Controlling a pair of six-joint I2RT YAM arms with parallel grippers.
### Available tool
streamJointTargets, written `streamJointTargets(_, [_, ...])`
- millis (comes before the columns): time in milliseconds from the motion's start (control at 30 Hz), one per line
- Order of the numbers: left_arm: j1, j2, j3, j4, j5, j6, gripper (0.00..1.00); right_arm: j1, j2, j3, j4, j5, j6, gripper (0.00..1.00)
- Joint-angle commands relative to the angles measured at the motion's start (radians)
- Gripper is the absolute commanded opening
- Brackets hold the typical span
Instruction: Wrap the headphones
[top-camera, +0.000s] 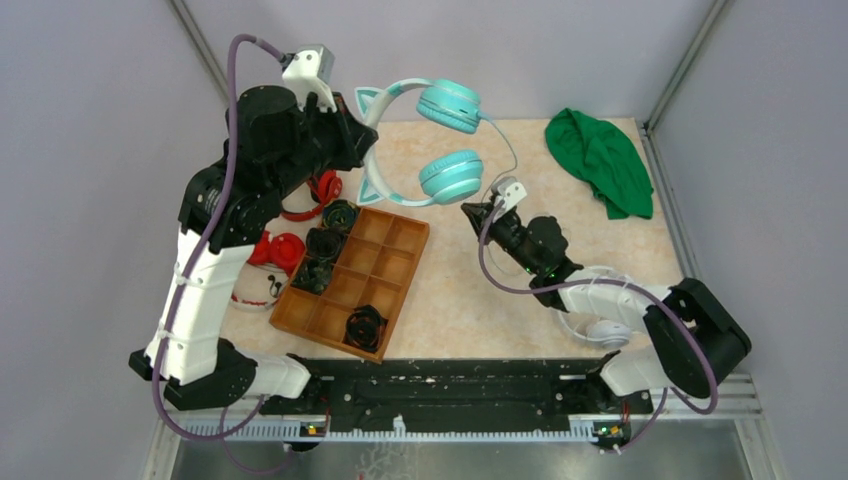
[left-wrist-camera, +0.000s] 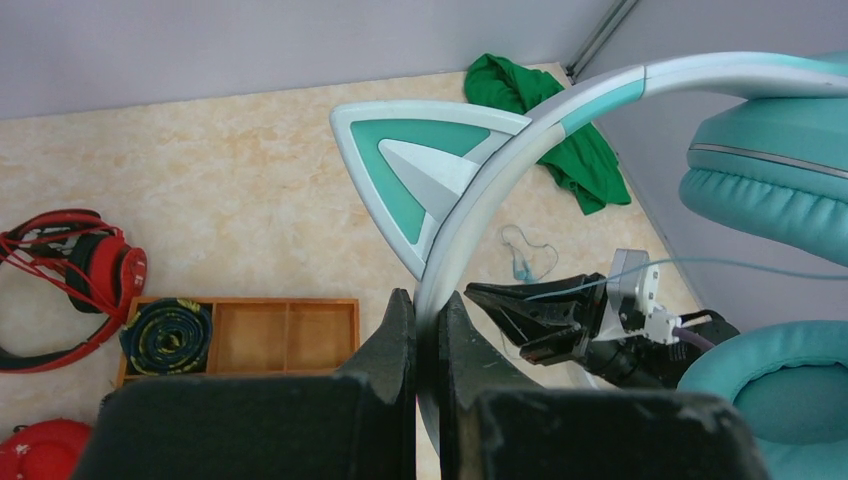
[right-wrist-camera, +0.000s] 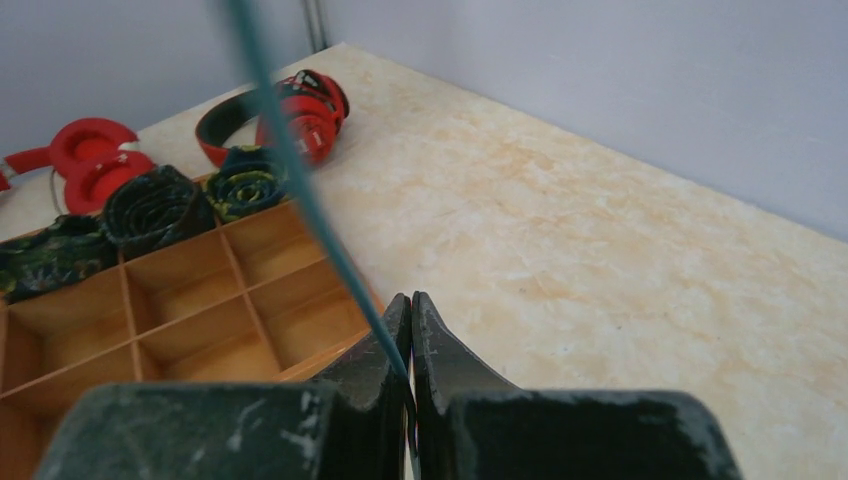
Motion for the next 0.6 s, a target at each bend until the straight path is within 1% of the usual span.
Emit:
streamJointTargets(0, [0.002,-0.03,-0.025,0.124,-0.005,-0.099,0.0,0.068,-0.143,-0.048,-0.071,0.067,0.026,0.0])
streamJointTargets(67, [0.002,-0.008,-0.037,0.125,-0.029,-0.131,0.0,0.126,-0.223,-0.08,-0.146,0.157,0.035,0.0])
streamJointTargets(167, [0.002,0.009,-0.08,0.131,-0.093,-0.179,0.0,0.188,-0.317,-0.068,-0.386,0.247,0.117,0.0])
streamJointTargets(300, [0.001,0.016,-0.172,0.134,-0.203,-0.272,0.0,0.256,-0.389,-0.004,-0.742,0.387,0.357,0.0])
streamJointTargets(400, [0.003,0.028,-0.235,0.118,-0.275,-0.373,0.0,0.3,-0.397,0.039,-0.96,0.471,0.485,0.0])
streamJointTargets(567, [0.004,0.077,-0.273,0.104,-0.231,-0.486,0.0,0.433,-0.378,0.103,-1.188,0.685,0.561,0.0])
